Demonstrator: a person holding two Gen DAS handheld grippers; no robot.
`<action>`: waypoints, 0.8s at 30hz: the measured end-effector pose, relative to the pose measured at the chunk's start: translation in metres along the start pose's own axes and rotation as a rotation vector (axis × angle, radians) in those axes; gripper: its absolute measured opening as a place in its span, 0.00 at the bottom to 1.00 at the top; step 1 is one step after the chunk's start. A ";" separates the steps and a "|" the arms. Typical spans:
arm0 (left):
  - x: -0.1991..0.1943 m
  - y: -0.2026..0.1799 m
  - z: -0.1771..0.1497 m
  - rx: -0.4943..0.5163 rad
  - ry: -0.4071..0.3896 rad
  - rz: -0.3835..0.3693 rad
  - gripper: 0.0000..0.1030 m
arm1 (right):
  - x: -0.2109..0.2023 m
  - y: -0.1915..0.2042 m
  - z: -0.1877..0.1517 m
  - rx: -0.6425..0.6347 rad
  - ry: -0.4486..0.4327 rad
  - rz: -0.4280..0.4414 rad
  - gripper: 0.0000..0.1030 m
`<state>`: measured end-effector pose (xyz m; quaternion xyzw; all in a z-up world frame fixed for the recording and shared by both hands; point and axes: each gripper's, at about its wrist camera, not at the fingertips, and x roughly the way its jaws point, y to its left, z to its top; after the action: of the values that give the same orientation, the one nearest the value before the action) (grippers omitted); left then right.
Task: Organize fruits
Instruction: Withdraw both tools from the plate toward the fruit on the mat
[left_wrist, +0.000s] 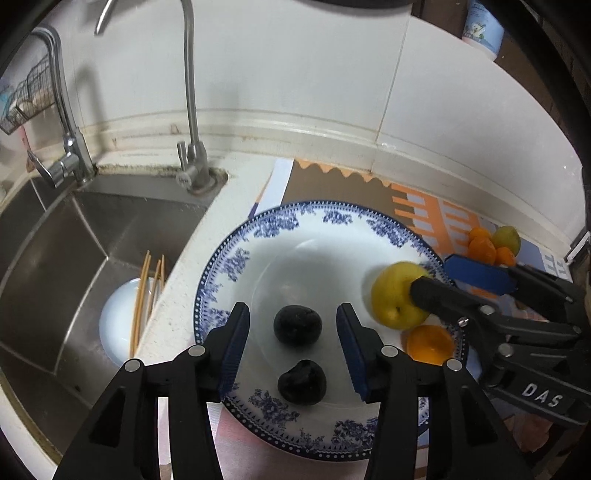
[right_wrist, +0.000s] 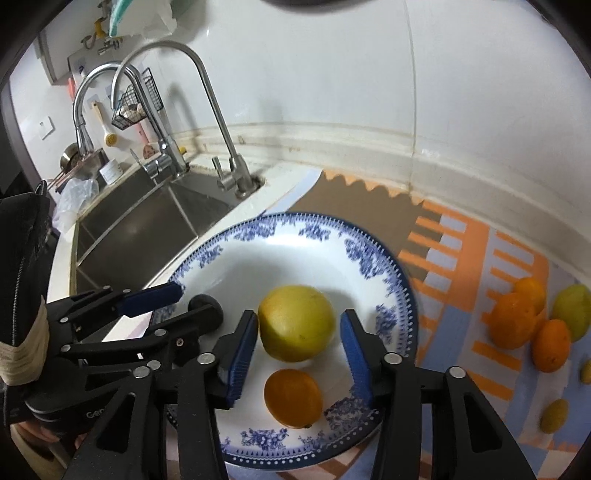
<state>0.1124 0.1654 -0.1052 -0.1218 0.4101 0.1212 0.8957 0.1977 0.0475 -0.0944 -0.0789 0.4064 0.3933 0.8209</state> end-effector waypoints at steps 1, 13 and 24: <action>-0.004 -0.001 0.001 0.007 -0.012 0.002 0.47 | -0.006 0.001 0.001 -0.004 -0.015 -0.008 0.48; -0.055 -0.036 0.009 0.103 -0.152 -0.026 0.61 | -0.086 -0.004 0.001 -0.024 -0.196 -0.141 0.62; -0.074 -0.085 0.007 0.184 -0.197 -0.117 0.66 | -0.151 -0.027 -0.016 -0.011 -0.295 -0.283 0.68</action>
<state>0.0973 0.0786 -0.0342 -0.0501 0.3220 0.0421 0.9445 0.1526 -0.0663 -0.0003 -0.0812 0.2647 0.2833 0.9182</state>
